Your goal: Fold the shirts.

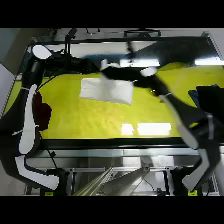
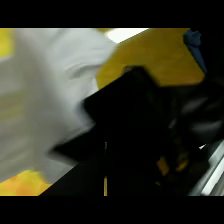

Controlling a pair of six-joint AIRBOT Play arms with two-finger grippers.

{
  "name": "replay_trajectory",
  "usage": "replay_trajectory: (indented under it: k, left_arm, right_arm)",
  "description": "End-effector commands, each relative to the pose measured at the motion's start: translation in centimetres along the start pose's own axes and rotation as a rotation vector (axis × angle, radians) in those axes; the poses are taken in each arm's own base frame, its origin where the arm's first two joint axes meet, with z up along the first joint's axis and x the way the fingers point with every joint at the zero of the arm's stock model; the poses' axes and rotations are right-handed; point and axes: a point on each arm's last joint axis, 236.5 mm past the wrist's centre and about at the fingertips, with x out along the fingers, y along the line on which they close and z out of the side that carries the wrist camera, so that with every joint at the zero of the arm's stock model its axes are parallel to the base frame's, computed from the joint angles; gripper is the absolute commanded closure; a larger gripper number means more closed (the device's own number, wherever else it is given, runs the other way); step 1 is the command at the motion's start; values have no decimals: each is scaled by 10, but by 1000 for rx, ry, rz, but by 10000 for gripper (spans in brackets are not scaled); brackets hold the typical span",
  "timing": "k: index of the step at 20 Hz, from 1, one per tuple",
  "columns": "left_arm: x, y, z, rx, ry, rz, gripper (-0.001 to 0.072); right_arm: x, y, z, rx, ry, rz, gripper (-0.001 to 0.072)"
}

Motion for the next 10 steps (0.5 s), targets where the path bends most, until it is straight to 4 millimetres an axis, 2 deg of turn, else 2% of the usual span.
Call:
replay_trajectory:
  k: [1, 2, 3, 6, 7, 8, 10]
  left_arm:
    - [-12, 1, -11, -61, -23, -60, 688]
    - [-17, 5, -15, -70, -14, -60, 688]
    - [-24, 7, -15, -71, -17, -57, 688]
    - [-53, 8, 3, -47, -79, -34, 689]
    - [-64, 5, 10, -30, -105, -24, 688]
    - [-73, 2, 18, -11, -129, -15, 689]
    - [-92, 0, 34, 22, -180, 8, 690]
  right_arm:
    - [97, 43, -97, 3, -4, 32, 137]
    - [100, 52, -105, 2, 16, 72, 140]
    - [97, 55, -102, -5, 22, 88, 142]
    - [75, 48, -74, -1, 58, 121, 146]
    - [66, 36, -69, 11, 92, 100, 205]
    - [57, 22, -68, 27, 134, 76, 349]
    - [45, 4, -65, 54, 181, 57, 349]
